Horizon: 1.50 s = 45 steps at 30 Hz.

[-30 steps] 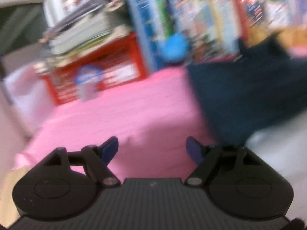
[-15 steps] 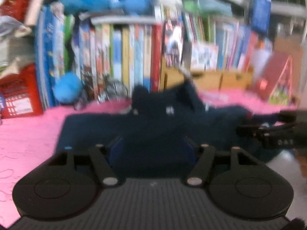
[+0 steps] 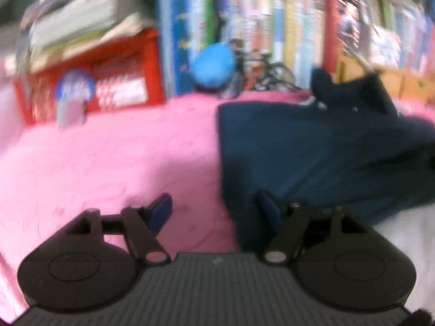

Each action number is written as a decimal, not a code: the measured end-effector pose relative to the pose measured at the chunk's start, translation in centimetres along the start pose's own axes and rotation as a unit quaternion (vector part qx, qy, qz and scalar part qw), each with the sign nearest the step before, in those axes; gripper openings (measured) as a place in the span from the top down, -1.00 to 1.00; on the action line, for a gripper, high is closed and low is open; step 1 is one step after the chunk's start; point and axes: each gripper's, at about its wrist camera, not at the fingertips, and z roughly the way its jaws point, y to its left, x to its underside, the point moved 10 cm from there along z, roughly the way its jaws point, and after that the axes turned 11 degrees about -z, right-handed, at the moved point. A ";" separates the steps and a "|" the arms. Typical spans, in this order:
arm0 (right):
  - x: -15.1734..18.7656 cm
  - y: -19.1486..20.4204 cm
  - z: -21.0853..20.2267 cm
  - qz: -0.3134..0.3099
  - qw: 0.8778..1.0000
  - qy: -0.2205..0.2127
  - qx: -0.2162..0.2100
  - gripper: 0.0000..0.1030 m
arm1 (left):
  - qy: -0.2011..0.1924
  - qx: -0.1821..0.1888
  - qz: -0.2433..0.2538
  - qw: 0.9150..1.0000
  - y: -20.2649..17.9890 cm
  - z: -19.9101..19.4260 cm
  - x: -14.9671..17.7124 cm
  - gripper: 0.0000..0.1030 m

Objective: Fold clothes

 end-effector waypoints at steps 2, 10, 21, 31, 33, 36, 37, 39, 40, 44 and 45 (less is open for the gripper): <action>0.1 0.2 0.0 -0.004 1.000 0.000 0.002 -0.03 | -0.003 -0.032 0.014 0.999 0.5 -0.6 -0.5 -0.26; 0.0 0.4 0.1 -0.011 1.000 -0.001 0.009 -0.04 | -0.051 0.081 0.047 0.994 -9.0 -2.7 -5.7 -0.09; 0.1 0.3 0.2 -0.005 1.000 -0.004 0.003 -0.05 | 0.014 0.074 0.073 0.994 -12.8 5.3 -2.0 -0.28; -2.0 -3.9 -3.7 0.071 0.981 -0.082 -0.159 -0.90 | 0.000 0.108 -0.041 0.993 -4.2 3.8 -7.8 -0.43; -1.9 -7.6 -2.5 0.100 0.986 -0.075 -0.113 -0.96 | 0.027 0.109 -0.080 0.990 -2.9 5.8 -8.0 -0.44; -0.5 -12.3 0.9 0.142 0.988 -0.033 -0.047 -0.95 | 0.061 0.111 -0.124 0.984 -1.8 8.6 -7.5 -0.44; 0.1 -13.3 1.9 0.152 0.988 -0.021 -0.034 -0.94 | 0.065 0.110 -0.129 0.983 -1.6 9.3 -7.3 -0.44; 1.3 -15.2 3.9 0.170 0.985 0.003 -0.009 -0.93 | 0.073 0.116 -0.134 0.981 -1.6 10.3 -7.0 -0.43; 1.6 -15.5 4.4 0.169 0.986 0.006 -0.008 -0.92 | 0.068 0.121 -0.135 0.981 -1.6 10.5 -7.0 -0.44; 2.4 -15.8 6.0 0.156 0.988 0.011 -0.016 -0.85 | 0.059 0.142 -0.121 0.981 -2.3 11.5 -7.2 -0.56; 2.4 -15.7 6.2 0.145 0.989 0.007 -0.016 -0.83 | 0.055 0.146 -0.115 0.981 -2.5 11.7 -7.3 -0.62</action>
